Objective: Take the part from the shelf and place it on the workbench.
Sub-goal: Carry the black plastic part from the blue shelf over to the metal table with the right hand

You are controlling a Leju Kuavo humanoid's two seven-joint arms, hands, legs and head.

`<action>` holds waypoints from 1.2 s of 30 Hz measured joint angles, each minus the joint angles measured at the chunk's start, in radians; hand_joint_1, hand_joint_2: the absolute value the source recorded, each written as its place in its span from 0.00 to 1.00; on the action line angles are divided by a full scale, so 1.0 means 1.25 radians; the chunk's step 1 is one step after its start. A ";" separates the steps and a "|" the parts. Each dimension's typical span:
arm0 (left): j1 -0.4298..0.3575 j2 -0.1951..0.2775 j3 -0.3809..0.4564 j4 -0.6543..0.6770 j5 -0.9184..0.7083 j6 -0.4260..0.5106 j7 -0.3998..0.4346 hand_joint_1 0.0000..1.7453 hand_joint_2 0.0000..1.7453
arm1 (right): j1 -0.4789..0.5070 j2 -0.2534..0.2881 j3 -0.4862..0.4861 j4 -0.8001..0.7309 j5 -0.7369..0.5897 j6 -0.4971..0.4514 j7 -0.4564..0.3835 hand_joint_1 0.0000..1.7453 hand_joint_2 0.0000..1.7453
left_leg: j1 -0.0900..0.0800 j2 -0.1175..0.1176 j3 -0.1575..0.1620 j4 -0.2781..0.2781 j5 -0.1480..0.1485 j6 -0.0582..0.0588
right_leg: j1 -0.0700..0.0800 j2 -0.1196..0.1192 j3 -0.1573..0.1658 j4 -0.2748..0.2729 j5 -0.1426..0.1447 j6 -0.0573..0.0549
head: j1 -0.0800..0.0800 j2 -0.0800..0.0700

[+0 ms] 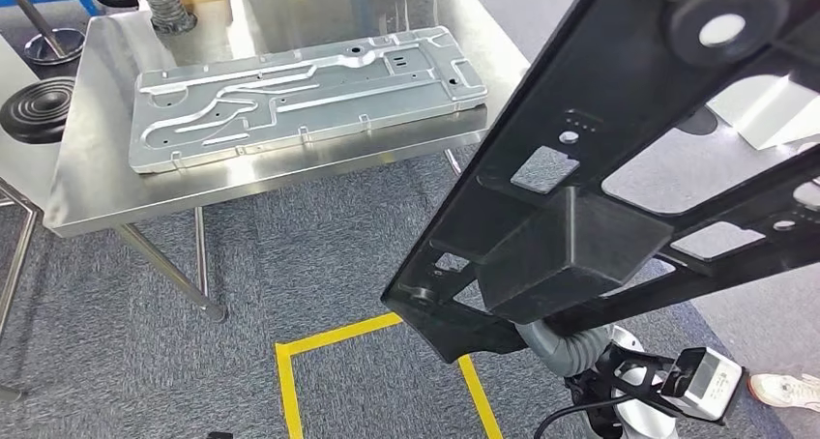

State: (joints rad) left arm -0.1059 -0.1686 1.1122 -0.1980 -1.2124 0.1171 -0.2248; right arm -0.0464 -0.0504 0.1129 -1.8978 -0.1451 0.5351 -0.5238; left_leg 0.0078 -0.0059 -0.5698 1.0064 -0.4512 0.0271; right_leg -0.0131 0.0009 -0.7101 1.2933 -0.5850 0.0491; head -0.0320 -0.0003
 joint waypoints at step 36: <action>0.005 0.002 0.002 0.000 0.014 -0.005 -0.002 0.00 1.00 | -0.025 -0.015 0.001 0.027 -0.031 0.017 -0.005 0.99 1.00 | -0.002 -0.002 0.023 -0.003 -0.016 -0.015 | 0.003 0.000 0.088 -0.220 0.121 -0.015 | 0.000 0.000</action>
State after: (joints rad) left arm -0.1001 -0.1661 1.1146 -0.1980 -1.1954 0.1106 -0.2272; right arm -0.0775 -0.0688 0.1143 -1.8646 -0.1832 0.5558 -0.5306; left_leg 0.0052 -0.0089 -0.5416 1.0024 -0.4706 0.0083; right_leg -0.0092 0.0008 -0.5996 1.0189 -0.4343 0.0306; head -0.0321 -0.0004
